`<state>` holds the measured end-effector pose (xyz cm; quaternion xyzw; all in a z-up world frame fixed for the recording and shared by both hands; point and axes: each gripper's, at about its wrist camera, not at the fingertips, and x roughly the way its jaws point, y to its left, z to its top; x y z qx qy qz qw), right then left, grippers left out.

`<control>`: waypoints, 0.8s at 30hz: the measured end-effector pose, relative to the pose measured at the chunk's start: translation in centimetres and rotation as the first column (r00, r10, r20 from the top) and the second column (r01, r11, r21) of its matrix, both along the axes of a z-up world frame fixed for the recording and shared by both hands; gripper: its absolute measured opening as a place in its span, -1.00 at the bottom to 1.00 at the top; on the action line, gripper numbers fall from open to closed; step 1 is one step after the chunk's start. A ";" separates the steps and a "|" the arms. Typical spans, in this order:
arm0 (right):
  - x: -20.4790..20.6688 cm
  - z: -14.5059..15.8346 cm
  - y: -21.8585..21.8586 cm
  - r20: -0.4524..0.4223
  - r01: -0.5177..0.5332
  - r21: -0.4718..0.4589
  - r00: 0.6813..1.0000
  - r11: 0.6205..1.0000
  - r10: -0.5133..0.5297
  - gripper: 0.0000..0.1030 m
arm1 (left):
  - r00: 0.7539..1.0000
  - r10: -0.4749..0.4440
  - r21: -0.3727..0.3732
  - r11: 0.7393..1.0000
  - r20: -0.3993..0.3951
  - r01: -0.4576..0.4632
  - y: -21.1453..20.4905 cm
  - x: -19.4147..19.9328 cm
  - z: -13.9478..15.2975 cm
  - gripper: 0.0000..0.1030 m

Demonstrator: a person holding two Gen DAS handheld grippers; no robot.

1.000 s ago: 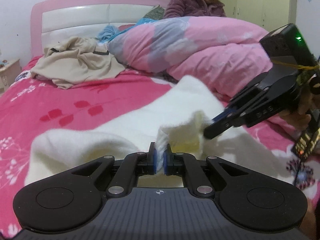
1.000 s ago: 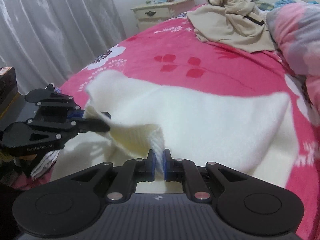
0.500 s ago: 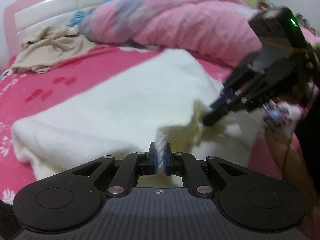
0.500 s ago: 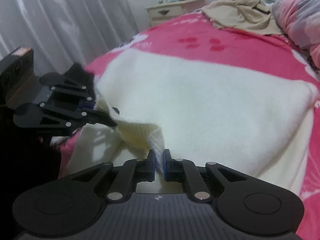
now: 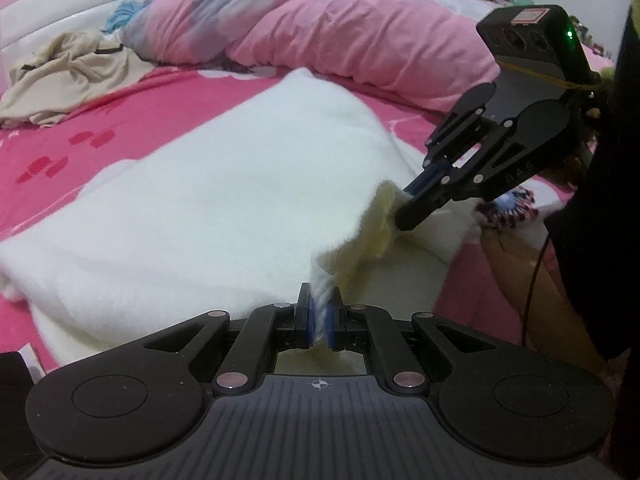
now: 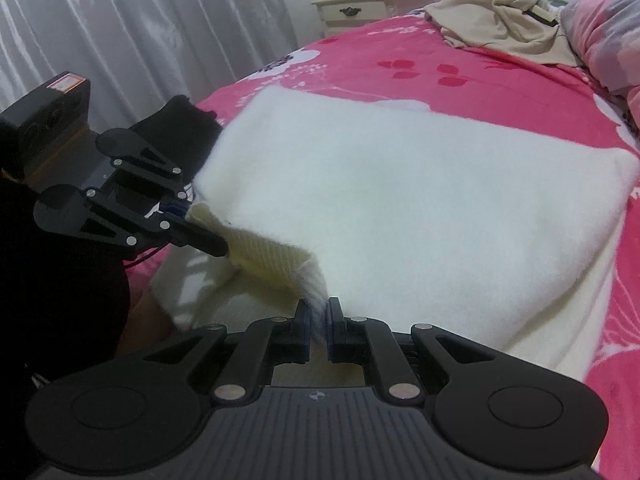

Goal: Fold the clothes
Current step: 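Open both grippers and release the folded end, then press the folded sweater flat with both open grippers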

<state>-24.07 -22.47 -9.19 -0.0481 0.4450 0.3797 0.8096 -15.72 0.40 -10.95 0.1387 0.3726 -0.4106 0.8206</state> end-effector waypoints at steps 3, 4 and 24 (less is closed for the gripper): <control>-0.5 -0.3 0.2 -0.001 -0.019 -0.020 1.000 1.000 0.019 -0.84 | 1.000 -0.009 0.004 1.000 -0.016 0.009 0.0 -0.2 -0.2 -0.93; -0.6 -0.5 0.3 -0.001 -0.023 -0.026 1.000 0.999 0.023 -0.84 | 1.000 -0.007 0.007 1.000 -0.022 0.008 0.0 -0.2 -0.3 -0.93; -1.3 -2.0 -2.5 -0.243 -0.061 -0.039 0.969 0.997 0.050 -0.42 | 0.973 0.026 0.114 0.993 -0.230 0.001 2.3 -0.5 -1.4 -0.29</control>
